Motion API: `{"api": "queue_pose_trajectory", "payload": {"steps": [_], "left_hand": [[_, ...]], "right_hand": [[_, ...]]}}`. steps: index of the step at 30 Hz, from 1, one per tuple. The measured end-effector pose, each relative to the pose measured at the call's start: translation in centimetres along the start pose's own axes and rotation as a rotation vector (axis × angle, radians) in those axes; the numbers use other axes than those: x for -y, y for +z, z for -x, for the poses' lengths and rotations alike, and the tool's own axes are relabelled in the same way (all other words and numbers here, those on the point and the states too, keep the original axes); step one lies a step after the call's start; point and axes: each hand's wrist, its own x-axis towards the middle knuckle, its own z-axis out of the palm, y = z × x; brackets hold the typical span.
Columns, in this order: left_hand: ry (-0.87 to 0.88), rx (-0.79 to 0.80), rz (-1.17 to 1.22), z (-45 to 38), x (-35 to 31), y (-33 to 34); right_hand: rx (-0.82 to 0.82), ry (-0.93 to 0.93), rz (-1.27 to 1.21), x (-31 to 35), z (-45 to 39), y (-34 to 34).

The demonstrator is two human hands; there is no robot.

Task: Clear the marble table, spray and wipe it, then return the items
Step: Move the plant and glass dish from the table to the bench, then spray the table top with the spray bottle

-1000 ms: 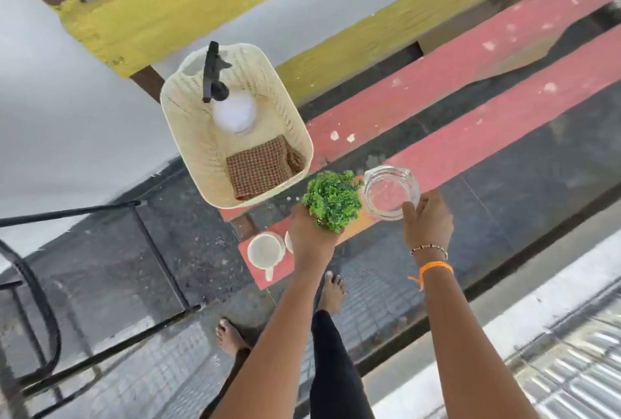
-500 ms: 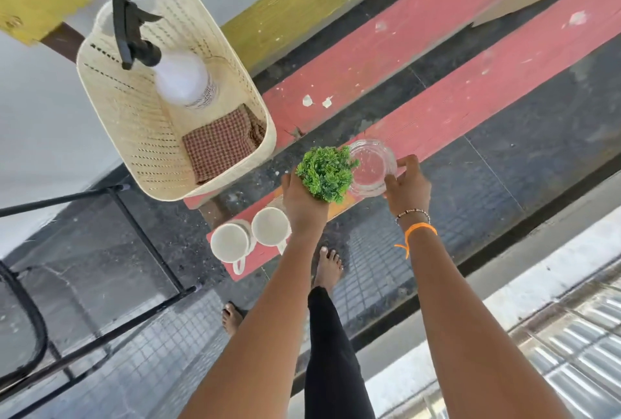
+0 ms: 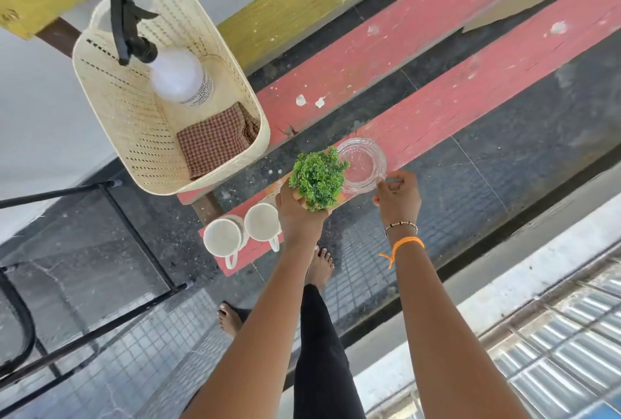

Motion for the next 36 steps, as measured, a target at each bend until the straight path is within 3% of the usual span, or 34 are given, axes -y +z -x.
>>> {"api": "queue_pose_trajectory", "payload": {"steps": [6,15,23,32,36], "left_hand": [[0.007,0.021,0.051,2.1,-1.4,-1.9],[0.044,-0.109,0.202,5.2,-4.4,-8.6],[0.064,-0.256,0.344,3.5,-6.7,-15.7],[0.029,-0.319,0.391,-0.6,-6.6,-19.3],[-0.013,-0.328,0.405,-0.6,-5.9,-19.9]], "right_hand": [[0.111,-0.058,-0.007,2.4,3.1,0.1],[0.188,-0.27,-0.019,9.5,8.9,1.6],[0.51,-0.536,-0.005,18.4,11.1,10.4],[0.659,-0.653,0.324,24.0,5.5,22.1],[0.647,-0.699,0.378,25.2,4.9,24.3]]}}
